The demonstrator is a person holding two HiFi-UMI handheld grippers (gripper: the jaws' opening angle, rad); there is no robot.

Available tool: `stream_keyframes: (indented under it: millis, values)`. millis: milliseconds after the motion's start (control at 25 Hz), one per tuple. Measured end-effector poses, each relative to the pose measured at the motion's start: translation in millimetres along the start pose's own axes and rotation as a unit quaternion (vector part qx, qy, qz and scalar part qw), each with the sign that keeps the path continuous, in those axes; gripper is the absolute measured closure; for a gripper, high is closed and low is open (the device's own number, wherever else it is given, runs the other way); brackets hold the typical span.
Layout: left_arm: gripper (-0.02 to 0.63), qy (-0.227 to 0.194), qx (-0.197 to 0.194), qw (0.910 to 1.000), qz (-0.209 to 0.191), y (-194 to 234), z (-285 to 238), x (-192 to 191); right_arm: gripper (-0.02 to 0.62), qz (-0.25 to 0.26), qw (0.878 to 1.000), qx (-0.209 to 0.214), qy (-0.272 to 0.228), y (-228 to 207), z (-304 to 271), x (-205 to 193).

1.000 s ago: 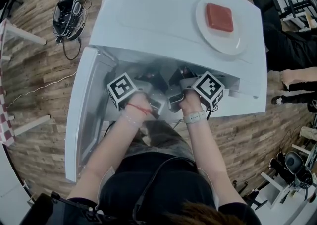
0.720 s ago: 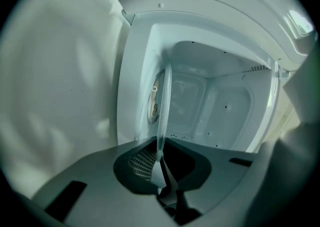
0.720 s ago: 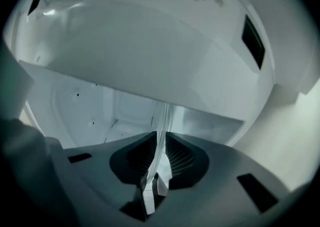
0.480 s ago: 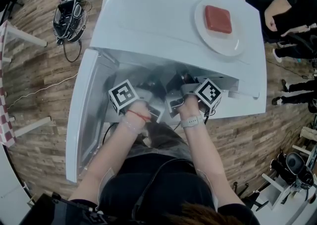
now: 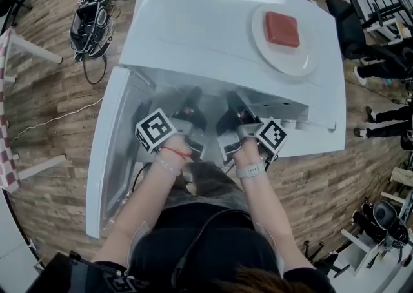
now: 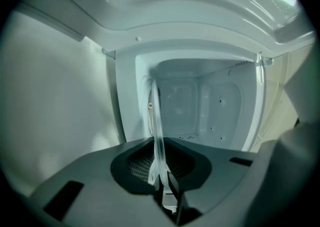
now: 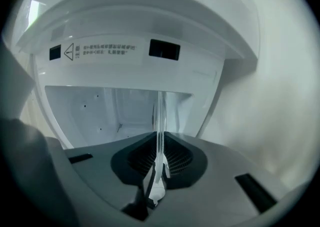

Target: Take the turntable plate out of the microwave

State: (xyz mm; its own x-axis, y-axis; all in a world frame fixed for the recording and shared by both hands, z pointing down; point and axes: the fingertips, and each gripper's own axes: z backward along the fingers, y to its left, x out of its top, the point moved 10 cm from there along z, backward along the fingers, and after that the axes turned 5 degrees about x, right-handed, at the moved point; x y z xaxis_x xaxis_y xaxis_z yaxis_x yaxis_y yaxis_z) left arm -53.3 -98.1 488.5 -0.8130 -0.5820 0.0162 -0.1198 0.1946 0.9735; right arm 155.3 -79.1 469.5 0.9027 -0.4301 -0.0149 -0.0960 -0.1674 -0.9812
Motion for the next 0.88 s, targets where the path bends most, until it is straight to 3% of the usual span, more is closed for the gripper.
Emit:
stream_keyframes:
  millis: [440,880]
  values:
    - [0.561,-0.001,-0.018,0.9998,-0.011,5.2,1.0,3.4,0.546,-0.009,1.000,0.017,0.022,-2.8,14.3,-8.2]
    - [0.561,-0.005,-0.032,0.9995,0.003,10.1,2.5,0.1,0.546,-0.007,0.998,0.023,0.053,-4.7,25.3,-14.7]
